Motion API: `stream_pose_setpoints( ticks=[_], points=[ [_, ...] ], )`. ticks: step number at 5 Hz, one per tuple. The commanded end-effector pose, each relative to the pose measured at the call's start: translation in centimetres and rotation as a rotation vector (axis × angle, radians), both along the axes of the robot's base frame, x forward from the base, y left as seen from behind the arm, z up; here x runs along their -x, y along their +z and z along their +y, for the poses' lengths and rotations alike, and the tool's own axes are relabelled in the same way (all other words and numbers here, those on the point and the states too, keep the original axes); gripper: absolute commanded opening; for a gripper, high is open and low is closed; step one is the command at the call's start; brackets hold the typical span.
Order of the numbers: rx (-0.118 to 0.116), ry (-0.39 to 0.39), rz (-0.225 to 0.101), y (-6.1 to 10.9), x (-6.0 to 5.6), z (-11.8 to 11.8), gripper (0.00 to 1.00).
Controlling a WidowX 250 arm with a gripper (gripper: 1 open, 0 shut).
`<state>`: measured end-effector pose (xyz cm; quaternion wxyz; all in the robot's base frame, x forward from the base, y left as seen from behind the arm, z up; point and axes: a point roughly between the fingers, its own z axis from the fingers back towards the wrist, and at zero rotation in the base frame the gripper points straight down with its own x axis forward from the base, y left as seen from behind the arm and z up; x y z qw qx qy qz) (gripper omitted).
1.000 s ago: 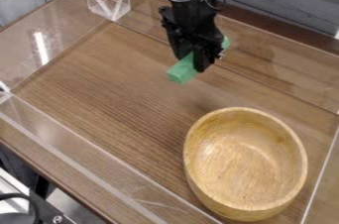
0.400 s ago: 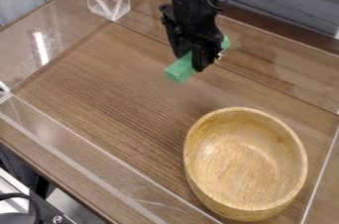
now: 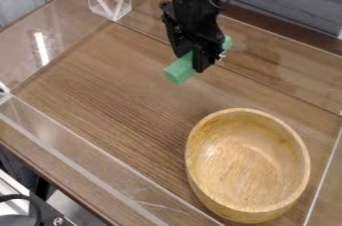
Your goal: Remove the green block from inside the brown bowl and put it on the table
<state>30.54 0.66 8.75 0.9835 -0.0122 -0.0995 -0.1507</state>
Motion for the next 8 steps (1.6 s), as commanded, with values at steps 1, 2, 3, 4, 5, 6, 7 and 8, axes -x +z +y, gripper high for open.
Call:
stream_pose_setpoints(
  ticks=[1,2,3,4,5,6,7,8],
  points=[
    [-0.015,-0.019,-0.067,1.8,-0.4,-0.2,0.0],
    [-0.024,-0.03,-0.073,1.6,-0.5,-0.3,0.0],
    [-0.033,-0.027,-0.077,1.6,-0.5,0.0,0.0],
    [-0.041,-0.013,-0.097,1.8,-1.5,0.9,0.0],
    [-0.049,0.001,-0.116,1.8,-2.6,1.8,0.0],
    [-0.054,0.02,-0.128,1.8,-3.5,2.9,0.0],
    [-0.059,0.038,-0.14,1.6,-4.3,4.0,0.0],
    [-0.063,0.055,-0.15,1.4,-5.2,4.8,0.0]
  ],
)
